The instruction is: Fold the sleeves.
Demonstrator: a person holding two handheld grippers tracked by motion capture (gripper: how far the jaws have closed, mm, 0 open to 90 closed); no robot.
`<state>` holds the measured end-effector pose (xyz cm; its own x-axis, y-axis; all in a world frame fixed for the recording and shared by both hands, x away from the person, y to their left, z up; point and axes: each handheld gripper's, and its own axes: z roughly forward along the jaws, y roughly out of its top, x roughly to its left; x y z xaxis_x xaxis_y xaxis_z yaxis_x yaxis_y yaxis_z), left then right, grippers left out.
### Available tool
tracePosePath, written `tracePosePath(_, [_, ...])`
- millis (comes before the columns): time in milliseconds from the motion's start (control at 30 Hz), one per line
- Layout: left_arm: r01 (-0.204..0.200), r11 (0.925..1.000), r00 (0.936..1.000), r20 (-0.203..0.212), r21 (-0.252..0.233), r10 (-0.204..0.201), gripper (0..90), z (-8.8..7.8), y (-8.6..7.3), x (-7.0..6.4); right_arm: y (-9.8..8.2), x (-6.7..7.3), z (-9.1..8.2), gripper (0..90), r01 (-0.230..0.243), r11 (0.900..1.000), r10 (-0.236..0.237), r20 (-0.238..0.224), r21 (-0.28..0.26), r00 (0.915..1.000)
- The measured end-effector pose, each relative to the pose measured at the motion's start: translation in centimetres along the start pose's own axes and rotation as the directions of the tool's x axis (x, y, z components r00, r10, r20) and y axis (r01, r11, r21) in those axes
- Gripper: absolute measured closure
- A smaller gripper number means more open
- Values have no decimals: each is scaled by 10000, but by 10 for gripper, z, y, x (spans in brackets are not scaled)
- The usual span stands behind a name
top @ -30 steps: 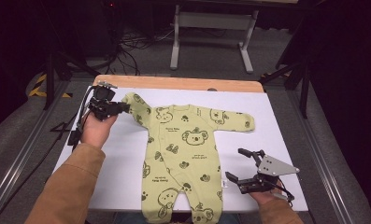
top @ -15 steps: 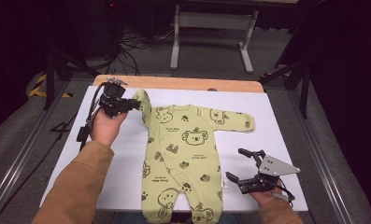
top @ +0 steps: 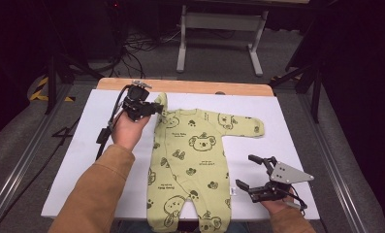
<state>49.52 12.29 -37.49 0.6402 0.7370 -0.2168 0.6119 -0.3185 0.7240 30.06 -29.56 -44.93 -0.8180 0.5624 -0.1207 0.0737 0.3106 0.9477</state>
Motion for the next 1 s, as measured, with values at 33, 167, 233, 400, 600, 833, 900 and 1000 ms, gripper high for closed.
tracePosePath(33, [-25,10000,10000,48,42,25,796,5,1,-2,0,0,0,96,-27,10000,27,8,-59,10000])
tracePosePath(167, [-136,9997,9999,53,208,134,796,15,4,-7,0,0,-1,96,-36,10000,36,-20,-52,10000])
tracePosePath(233, [-184,9995,9998,93,248,182,796,20,5,-9,-1,-1,-1,96,-47,10000,47,-18,-49,10000])
tracePosePath(400, [-199,9992,9996,190,356,193,795,31,5,-11,-1,-1,-1,95,-52,9999,52,-11,-88,10000])
tracePosePath(600, [-221,9991,9995,232,374,213,795,44,5,-15,-1,-2,-1,95,-104,9999,104,-46,-65,9999])
tracePosePath(833, [-266,9975,9992,316,651,245,794,61,6,-17,-1,-2,-3,95,-122,9998,121,-42,-176,9999])
tracePosePath(900, [-225,9968,9993,303,763,203,794,67,4,-17,-2,-2,-4,95,-154,9998,153,-49,-158,9999])
tracePosePath(1000, [-248,9955,9992,328,917,218,793,74,4,-16,-2,-2,-4,96,-166,9997,165,-43,-173,9999])
